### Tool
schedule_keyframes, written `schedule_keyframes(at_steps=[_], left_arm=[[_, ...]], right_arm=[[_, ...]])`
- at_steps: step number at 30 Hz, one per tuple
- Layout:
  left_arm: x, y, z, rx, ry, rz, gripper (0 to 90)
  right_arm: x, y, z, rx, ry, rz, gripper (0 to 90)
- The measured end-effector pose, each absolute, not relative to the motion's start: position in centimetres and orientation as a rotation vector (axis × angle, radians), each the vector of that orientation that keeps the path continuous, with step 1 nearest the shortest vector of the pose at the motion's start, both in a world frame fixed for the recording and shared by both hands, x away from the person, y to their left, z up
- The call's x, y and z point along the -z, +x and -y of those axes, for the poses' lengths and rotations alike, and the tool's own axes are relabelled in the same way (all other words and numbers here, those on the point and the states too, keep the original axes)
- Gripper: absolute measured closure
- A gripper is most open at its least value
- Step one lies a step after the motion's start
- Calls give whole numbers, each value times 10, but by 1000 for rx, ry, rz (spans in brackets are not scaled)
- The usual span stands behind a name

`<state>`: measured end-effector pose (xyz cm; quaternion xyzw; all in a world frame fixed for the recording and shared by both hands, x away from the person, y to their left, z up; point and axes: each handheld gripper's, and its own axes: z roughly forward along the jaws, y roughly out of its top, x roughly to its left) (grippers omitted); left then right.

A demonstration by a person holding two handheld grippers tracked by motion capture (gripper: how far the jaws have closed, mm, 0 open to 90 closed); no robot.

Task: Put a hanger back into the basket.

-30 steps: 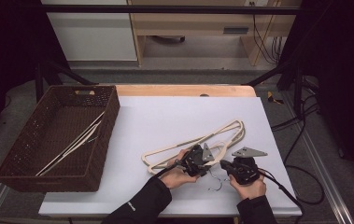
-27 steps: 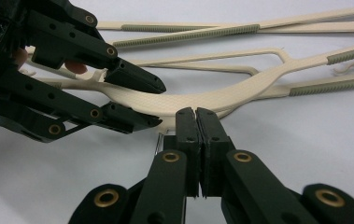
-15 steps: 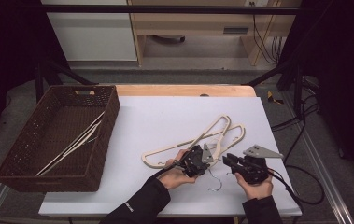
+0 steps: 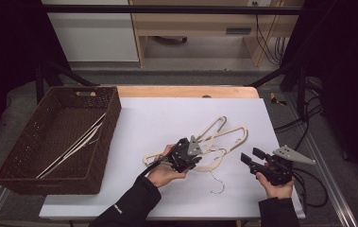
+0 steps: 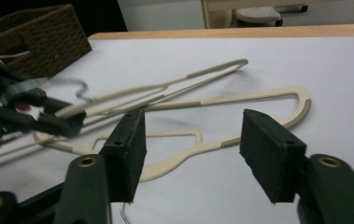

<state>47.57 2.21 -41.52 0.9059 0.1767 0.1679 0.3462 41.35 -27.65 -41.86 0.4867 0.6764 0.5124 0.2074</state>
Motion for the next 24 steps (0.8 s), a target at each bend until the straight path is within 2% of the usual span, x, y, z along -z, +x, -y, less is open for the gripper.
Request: schedule_keyframes(at_steps=[6, 14, 24], left_arm=[[406, 477, -35, -476, 2349, -497, 815], [394, 487, -61, -534, 2267, -643, 858], [385, 492, -89, -461, 2177, -682, 862]], right_arm=[[424, 416, 271, -1393, 1347, -1923, 327], [427, 417, 271, -1373, 1331, -1937, 275], [429, 416, 268, -1348, 1280, -1952, 142]])
